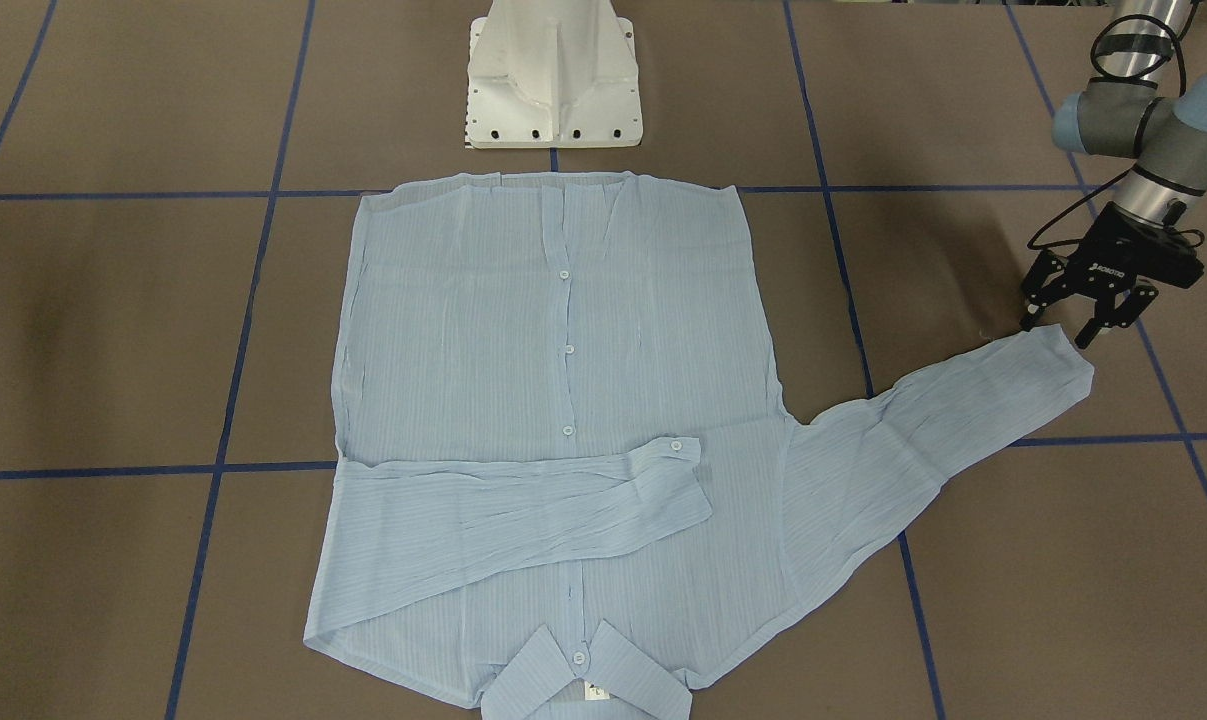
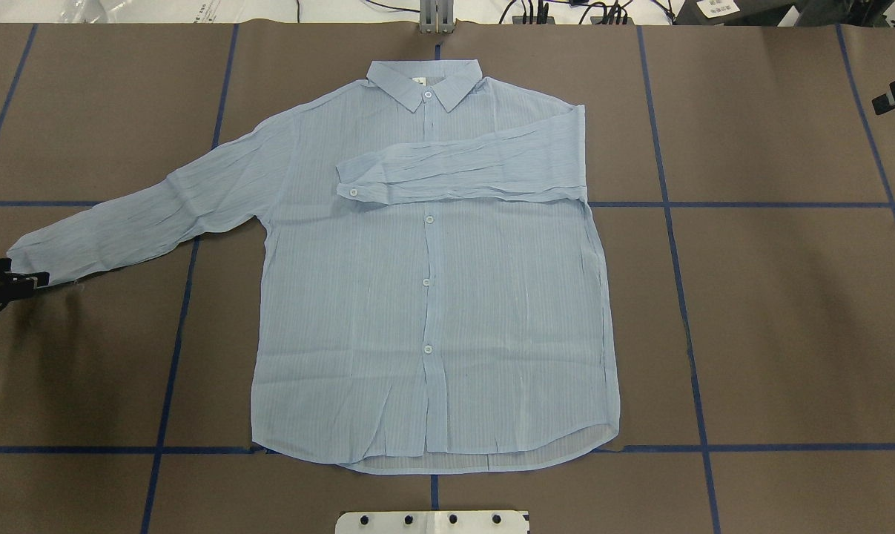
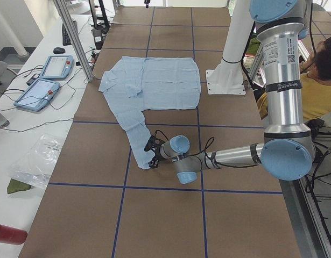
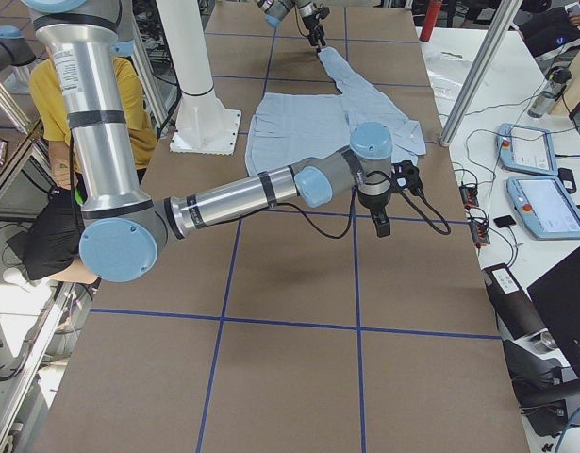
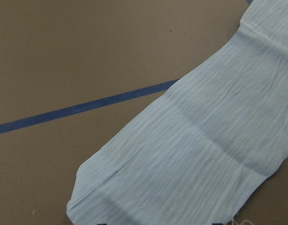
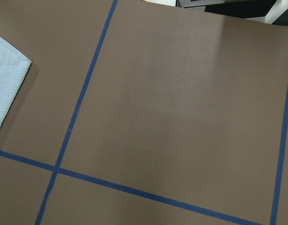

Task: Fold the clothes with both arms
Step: 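Lower the left gripper to the cuff of the other sleeve and grasp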

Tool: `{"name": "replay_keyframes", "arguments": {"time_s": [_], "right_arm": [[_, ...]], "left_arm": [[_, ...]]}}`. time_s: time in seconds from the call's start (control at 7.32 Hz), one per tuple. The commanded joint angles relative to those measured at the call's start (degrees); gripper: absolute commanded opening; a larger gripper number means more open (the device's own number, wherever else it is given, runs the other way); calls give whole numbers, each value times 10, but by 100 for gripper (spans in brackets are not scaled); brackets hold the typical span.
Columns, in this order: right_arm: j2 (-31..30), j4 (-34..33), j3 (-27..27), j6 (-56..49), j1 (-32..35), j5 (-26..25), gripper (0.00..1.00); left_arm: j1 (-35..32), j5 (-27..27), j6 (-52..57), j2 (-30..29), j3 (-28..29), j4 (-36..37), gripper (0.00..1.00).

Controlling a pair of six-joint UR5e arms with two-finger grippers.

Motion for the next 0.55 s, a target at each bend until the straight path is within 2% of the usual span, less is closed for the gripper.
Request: {"name": "replay_keyframes", "arguments": {"time_s": [0.0, 0.41], "right_arm": [[-5, 0, 4, 0, 0, 0, 100], [-8, 0, 5, 1, 0, -1, 100]], "left_arm": [[8, 8, 2, 3, 1, 0, 80], [22, 25, 3, 13, 0, 0, 80]]}}
